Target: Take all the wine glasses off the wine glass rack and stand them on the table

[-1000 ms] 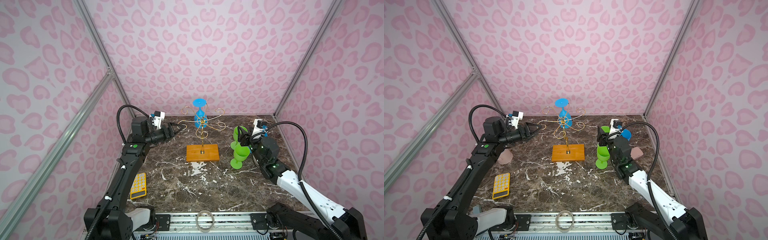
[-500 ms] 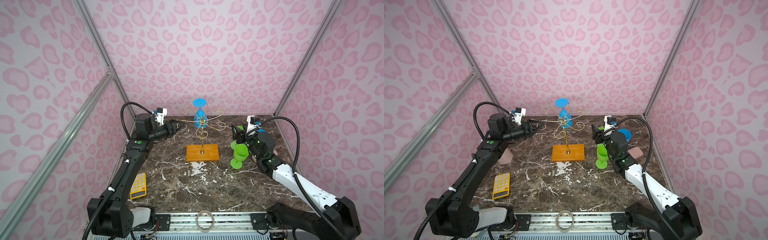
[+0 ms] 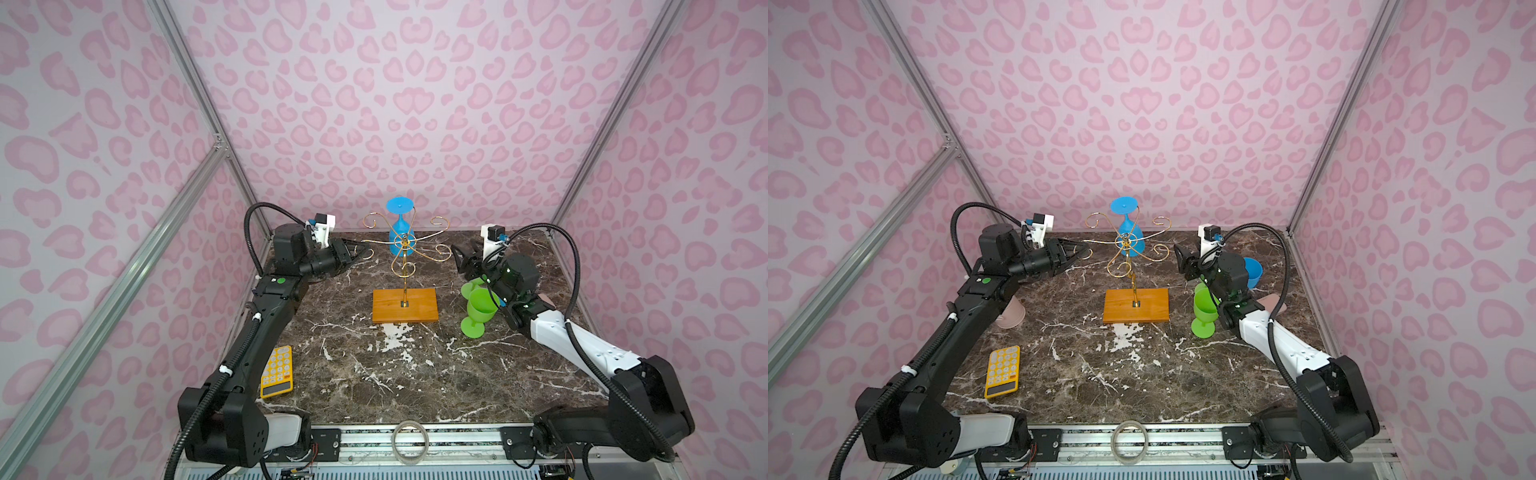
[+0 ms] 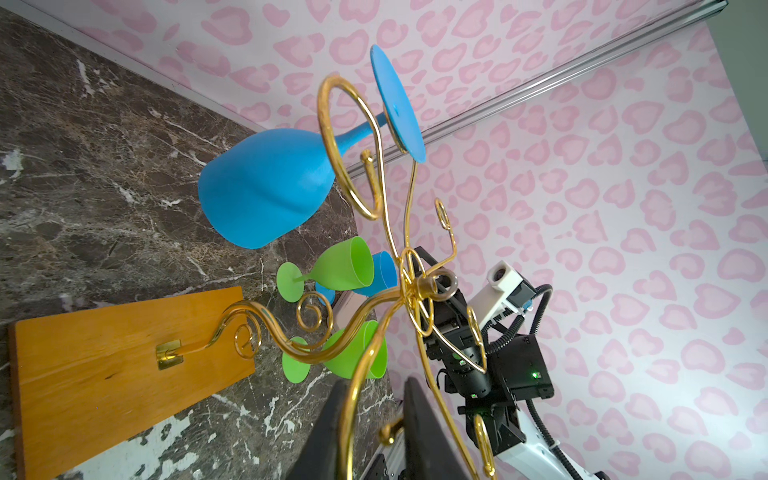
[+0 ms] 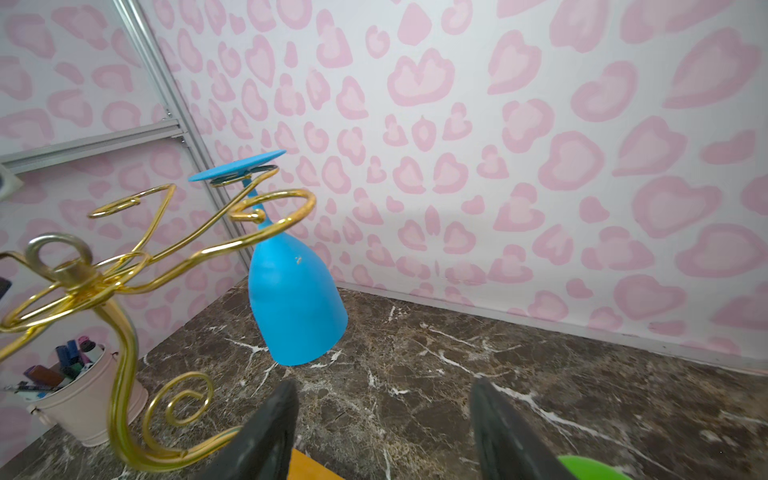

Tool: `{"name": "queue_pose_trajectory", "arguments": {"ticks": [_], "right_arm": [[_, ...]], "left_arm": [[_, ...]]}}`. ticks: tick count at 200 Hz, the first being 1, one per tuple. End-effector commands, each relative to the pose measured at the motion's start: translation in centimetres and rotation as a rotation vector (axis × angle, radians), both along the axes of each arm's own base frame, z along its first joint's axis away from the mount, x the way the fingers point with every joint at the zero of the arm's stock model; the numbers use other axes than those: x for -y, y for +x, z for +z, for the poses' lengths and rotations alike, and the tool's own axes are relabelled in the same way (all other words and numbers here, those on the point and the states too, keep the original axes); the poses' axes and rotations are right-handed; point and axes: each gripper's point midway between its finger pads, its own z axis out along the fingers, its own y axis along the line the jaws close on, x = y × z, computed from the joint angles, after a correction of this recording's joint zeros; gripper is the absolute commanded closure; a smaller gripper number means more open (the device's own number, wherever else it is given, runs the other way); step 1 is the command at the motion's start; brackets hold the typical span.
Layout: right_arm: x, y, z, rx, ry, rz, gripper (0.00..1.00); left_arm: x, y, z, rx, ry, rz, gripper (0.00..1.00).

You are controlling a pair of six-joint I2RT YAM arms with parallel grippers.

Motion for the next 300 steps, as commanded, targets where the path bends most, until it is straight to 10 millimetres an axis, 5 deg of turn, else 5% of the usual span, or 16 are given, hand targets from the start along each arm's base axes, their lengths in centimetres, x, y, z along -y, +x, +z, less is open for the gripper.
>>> {"name": "queue_pose_trajectory", "arguments": {"ticks": [1, 81, 224, 300], "right_arm": [[-1.6, 0.0, 1.1, 0.065, -0.006, 0.115, 0.32], [-1.1, 2.7, -0.2, 0.061, 0.01, 0.176, 0.33], [-4.4, 6.9, -0.8, -0.005, 0.033, 0.373, 0.33], [-5.9, 7.5, -0.4, 0.035, -0.001, 0.455, 0.32]], "left_arm": [[0.2, 0.2, 1.0, 0.049, 0.003, -0.015, 0.79], [0.1, 0.7, 0.3, -0.017, -0.032, -0.083, 0.94], [-0.5, 0.8, -1.0, -0.083, -0.065, -0.148, 0.96], [-0.1, 0.9, -1.3, -0.107, -0.074, -0.222, 0.96]]}}
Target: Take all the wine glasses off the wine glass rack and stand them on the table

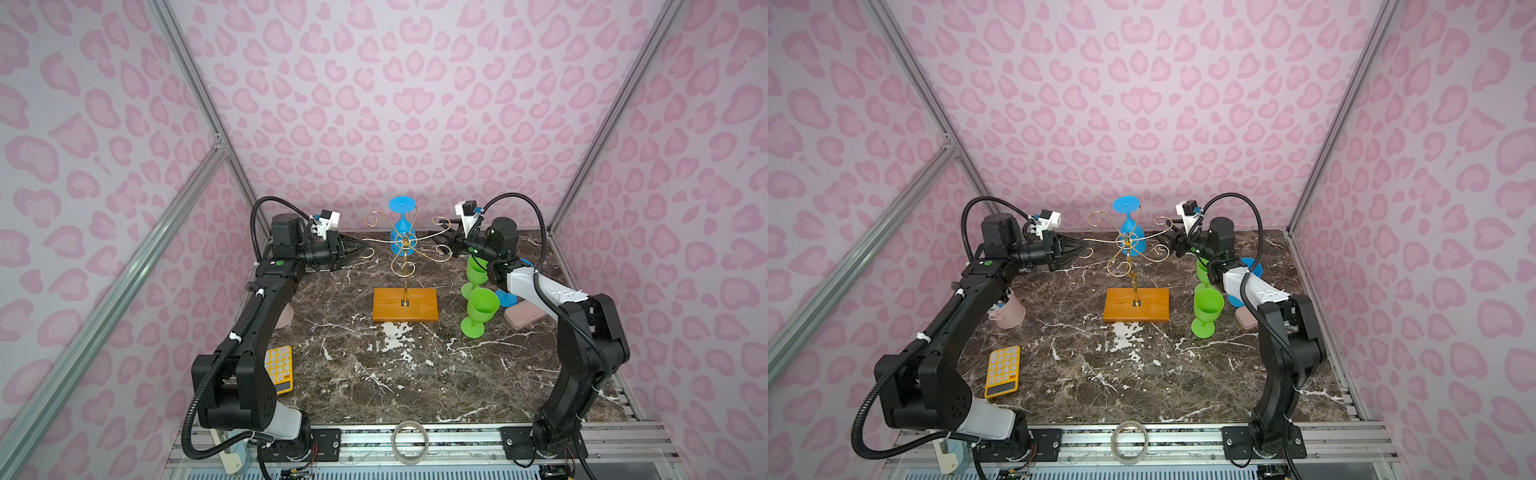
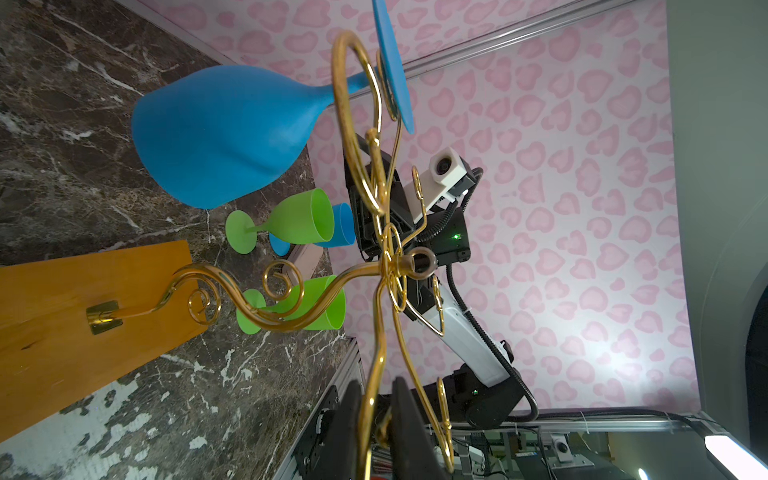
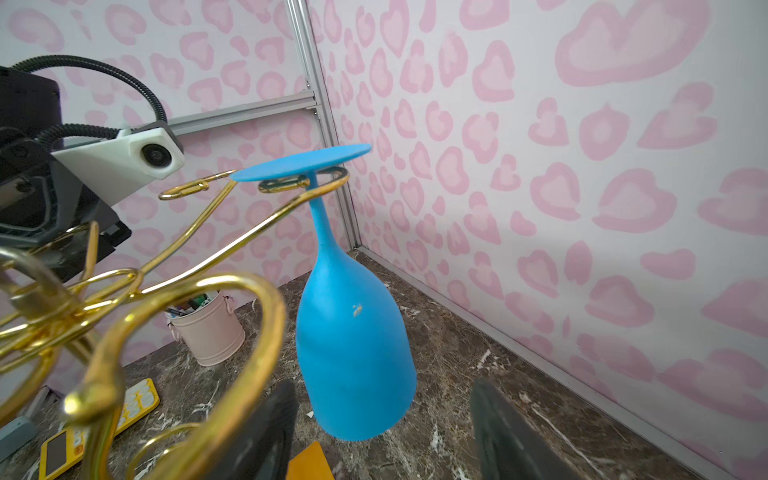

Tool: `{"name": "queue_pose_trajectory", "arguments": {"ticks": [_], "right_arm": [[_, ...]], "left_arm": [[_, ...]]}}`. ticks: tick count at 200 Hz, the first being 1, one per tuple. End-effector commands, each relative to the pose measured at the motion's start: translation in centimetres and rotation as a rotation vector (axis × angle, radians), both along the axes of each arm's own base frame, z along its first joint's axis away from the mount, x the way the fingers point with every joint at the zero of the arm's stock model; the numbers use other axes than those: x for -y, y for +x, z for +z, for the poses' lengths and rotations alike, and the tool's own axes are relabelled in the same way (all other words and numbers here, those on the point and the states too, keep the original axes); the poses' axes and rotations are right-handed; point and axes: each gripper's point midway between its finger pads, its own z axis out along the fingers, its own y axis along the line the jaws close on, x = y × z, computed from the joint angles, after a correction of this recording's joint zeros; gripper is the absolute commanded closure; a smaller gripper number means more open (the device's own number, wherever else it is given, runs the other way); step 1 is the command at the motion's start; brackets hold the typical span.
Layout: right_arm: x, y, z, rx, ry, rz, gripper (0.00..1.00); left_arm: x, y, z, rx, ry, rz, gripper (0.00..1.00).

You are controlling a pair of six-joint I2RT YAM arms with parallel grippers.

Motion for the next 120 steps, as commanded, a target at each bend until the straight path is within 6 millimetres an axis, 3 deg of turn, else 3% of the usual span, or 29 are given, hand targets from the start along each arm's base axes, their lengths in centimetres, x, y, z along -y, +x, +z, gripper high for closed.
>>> {"name": "queue_pose_trajectory", "arguments": {"ticks": [1, 40, 120], "right_arm": [[-0.3, 0.4, 0.0, 0.011, 0.003, 0.025, 0.32], [-1.2, 1.0, 0.6, 0.03, 0.047, 0.069, 0.32], [-4.1, 0.4, 1.7, 0.065, 0.051, 0.146, 0.31]], "left_arm": [[0.0, 0.2, -0.8, 0.018, 0.031, -0.004, 0.96], [0.0, 0.1, -0.8, 0.016, 0.031, -0.01, 0.96], [0.1, 0.2, -1.2, 0.004, 0.034, -0.011, 0.96]]}}
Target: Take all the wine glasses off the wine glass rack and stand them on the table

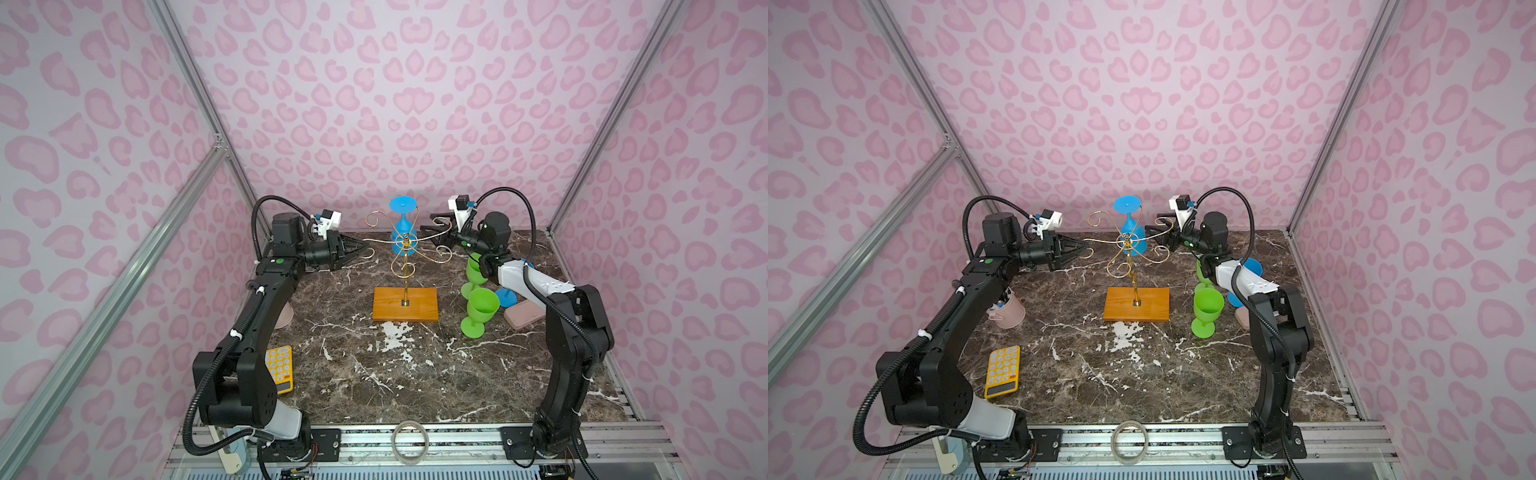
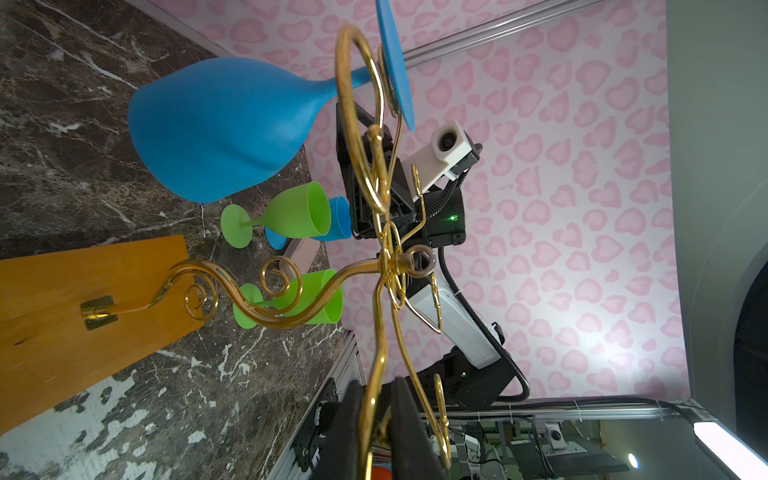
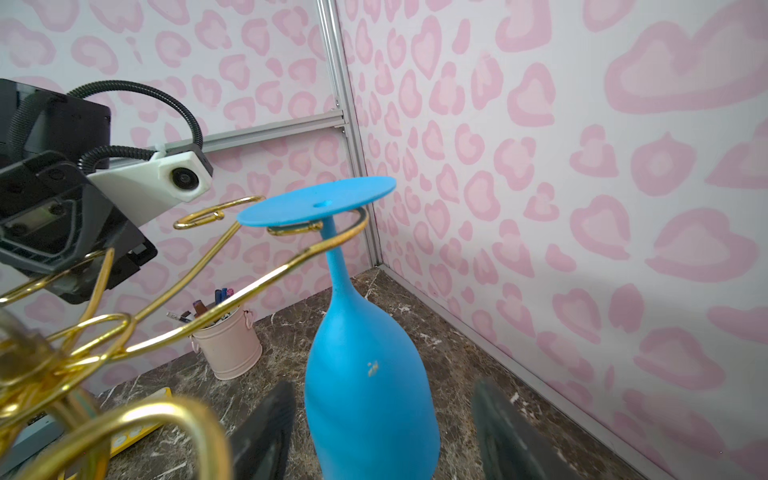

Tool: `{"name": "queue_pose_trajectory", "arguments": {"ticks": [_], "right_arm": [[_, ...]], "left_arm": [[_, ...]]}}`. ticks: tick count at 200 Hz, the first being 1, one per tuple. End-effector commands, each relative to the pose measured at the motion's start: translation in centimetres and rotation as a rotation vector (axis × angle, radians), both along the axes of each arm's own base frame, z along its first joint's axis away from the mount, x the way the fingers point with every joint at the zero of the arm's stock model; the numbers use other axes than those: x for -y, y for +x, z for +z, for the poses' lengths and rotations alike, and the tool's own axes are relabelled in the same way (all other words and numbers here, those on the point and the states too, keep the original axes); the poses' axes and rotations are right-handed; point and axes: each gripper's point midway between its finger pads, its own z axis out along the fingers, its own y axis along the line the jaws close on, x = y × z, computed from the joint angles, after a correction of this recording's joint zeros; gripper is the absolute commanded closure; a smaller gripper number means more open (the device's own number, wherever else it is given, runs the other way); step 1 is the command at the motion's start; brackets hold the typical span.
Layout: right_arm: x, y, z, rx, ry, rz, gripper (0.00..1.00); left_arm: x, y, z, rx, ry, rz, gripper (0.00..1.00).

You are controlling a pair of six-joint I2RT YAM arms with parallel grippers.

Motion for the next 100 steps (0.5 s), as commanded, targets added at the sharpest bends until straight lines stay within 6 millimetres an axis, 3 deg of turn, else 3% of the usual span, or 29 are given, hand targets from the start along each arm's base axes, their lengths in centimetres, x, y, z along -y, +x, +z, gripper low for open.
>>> {"name": "queue_pose_trajectory", "arguments": {"ticks": [1, 44, 47, 55, 100], "right_arm": [[-1.1, -0.2, 0.3, 0.019, 0.004, 0.038, 0.31], [-2.8, 0.1, -0.3, 0.016, 0.004, 0.056, 0.31], [-3.0, 0.3, 0.8, 0.042, 0.012, 0.056, 0.31], [-3.2, 0.4, 1.2, 0.05, 0.015, 0.057, 0.31], [-4.0, 0.7, 1.1, 0.038, 0.016, 0.057, 0.31]], "left_arm": [[-0.1, 0.3, -1.1, 0.013, 0.037, 0.014, 0.96], [0.0, 0.4, -1.2, 0.009, 0.035, 0.009, 0.96], [0.0, 0.4, -1.2, 0.009, 0.035, 0.009, 0.96], [0.0, 0.5, -1.3, 0.008, 0.035, 0.009, 0.96], [0.0, 0.6, -1.2, 0.008, 0.031, 0.005, 0.96]]}}
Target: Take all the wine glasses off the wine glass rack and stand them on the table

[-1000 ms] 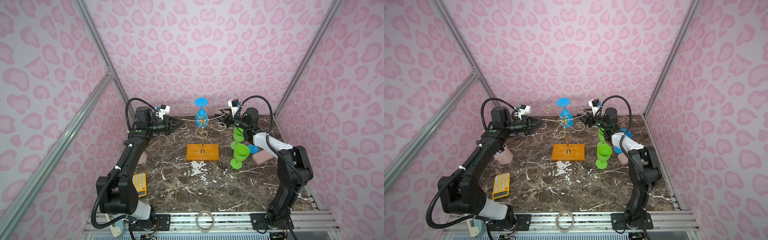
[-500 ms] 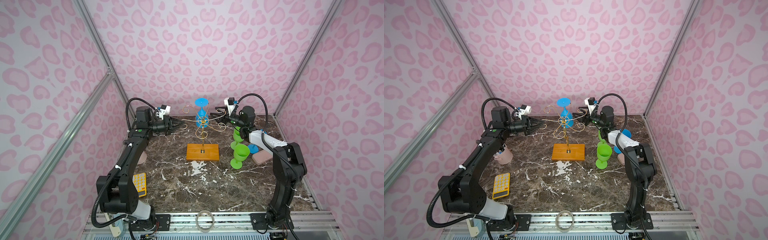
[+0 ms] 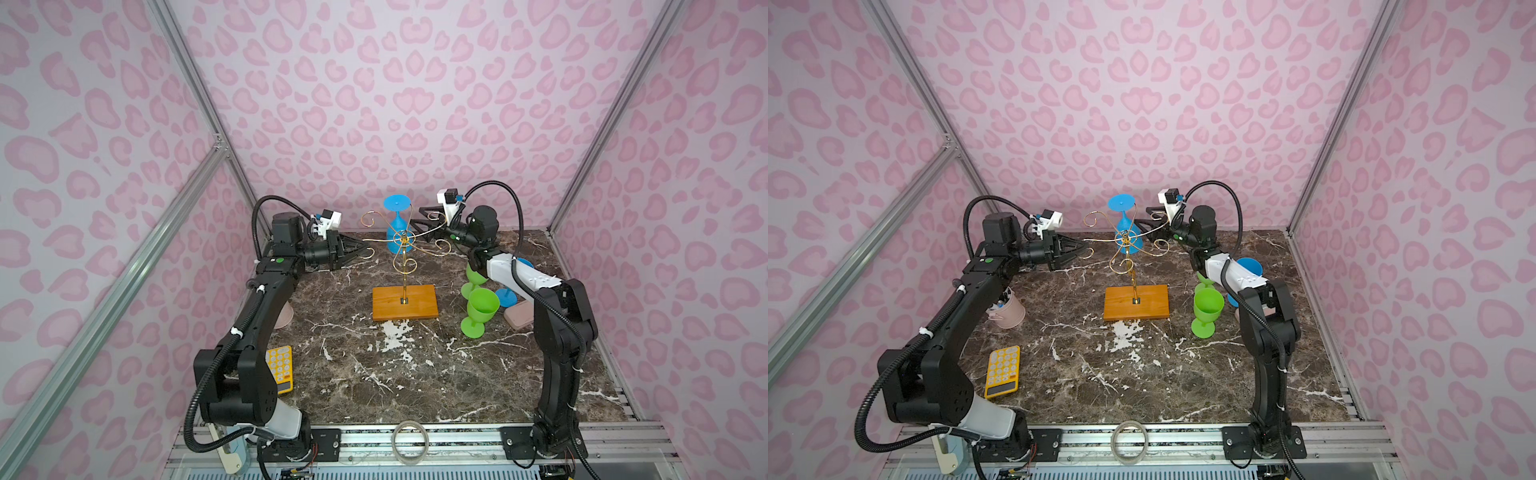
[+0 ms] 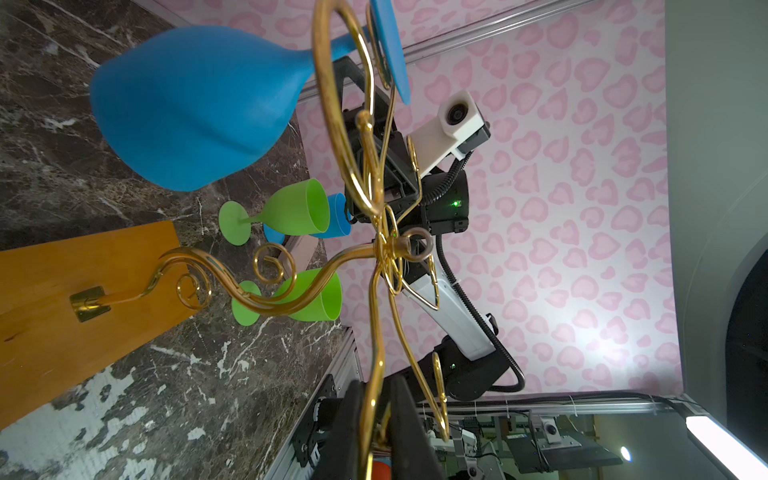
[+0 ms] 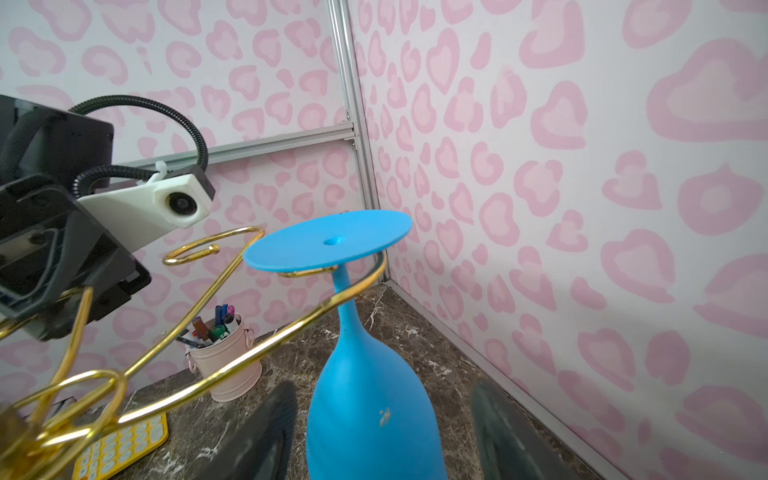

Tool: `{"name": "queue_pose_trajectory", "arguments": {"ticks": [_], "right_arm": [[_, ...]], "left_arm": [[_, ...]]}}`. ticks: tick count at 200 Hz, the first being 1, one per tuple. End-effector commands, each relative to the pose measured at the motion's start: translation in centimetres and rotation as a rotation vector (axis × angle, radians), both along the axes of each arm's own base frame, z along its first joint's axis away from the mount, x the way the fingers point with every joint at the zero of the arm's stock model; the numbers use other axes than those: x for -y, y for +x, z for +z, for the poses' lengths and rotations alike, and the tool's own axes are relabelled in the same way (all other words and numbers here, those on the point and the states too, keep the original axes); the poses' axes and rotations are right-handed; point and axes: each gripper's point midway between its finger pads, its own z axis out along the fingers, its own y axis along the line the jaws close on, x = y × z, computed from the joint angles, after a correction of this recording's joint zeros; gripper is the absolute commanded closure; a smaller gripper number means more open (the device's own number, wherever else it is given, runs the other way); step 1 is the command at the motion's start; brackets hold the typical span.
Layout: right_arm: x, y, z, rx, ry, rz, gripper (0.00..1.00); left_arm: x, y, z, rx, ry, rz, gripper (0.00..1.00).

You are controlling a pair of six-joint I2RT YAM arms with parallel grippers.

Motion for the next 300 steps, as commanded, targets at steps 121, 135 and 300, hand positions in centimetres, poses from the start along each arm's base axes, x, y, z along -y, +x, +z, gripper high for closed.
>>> {"name": "queue_pose_trajectory", "arguments": {"ticks": [121, 135, 300], "right_arm": [[3.7, 0.2, -0.7, -0.024, 0.107, -0.042, 0.32], [3.6, 0.5, -0.8, -0.026, 0.11, -0.035, 0.32], [4.2, 0.4, -1.2, 0.001, 0.055, -0.08, 0.32]], "left_arm": [[0.3, 0.5, -0.6, 0.029, 0.003, -0.014, 0.96], [0.4, 0.5, -0.5, 0.029, -0.004, -0.026, 0.96], [2.4, 1.2, -1.9, -0.026, -0.033, -0.151, 0.96]]}}
